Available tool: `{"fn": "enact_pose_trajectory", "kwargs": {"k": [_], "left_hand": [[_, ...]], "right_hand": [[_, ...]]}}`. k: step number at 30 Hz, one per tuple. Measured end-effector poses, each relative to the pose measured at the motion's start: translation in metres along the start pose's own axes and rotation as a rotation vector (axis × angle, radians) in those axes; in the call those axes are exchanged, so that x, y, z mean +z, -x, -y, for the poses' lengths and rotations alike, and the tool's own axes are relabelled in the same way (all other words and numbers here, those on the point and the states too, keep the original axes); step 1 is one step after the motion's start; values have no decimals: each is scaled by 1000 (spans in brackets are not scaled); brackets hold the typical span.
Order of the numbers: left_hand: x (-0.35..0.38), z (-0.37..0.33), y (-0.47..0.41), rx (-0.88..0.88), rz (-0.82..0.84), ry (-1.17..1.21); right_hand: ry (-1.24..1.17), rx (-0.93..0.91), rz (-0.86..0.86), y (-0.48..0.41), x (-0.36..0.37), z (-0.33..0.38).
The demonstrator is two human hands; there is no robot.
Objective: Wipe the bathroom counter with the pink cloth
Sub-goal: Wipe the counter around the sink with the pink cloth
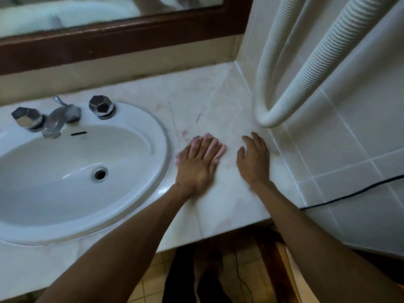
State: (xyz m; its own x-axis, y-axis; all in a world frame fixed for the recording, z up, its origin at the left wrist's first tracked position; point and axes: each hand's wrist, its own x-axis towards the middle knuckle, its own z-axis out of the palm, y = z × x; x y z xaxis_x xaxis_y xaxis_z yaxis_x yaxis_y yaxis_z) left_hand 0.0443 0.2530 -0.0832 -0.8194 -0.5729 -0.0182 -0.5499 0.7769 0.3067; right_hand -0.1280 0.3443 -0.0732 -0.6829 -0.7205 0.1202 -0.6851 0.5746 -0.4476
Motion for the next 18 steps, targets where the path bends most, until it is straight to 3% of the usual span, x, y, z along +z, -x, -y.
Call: {"fn": "enact_pose_trajectory", "kwargs": {"k": [9,13,18], "left_hand": [[-17,47,-105,-373,-56,131],[-11,48,-98,-294,-47,136],[-35,104,-143,-205,-3,125]], "right_hand": [[82,-123,52,-58,37,46],[98,-72,39,-105,47,58],[162,3,29,-150,58,63]]}}
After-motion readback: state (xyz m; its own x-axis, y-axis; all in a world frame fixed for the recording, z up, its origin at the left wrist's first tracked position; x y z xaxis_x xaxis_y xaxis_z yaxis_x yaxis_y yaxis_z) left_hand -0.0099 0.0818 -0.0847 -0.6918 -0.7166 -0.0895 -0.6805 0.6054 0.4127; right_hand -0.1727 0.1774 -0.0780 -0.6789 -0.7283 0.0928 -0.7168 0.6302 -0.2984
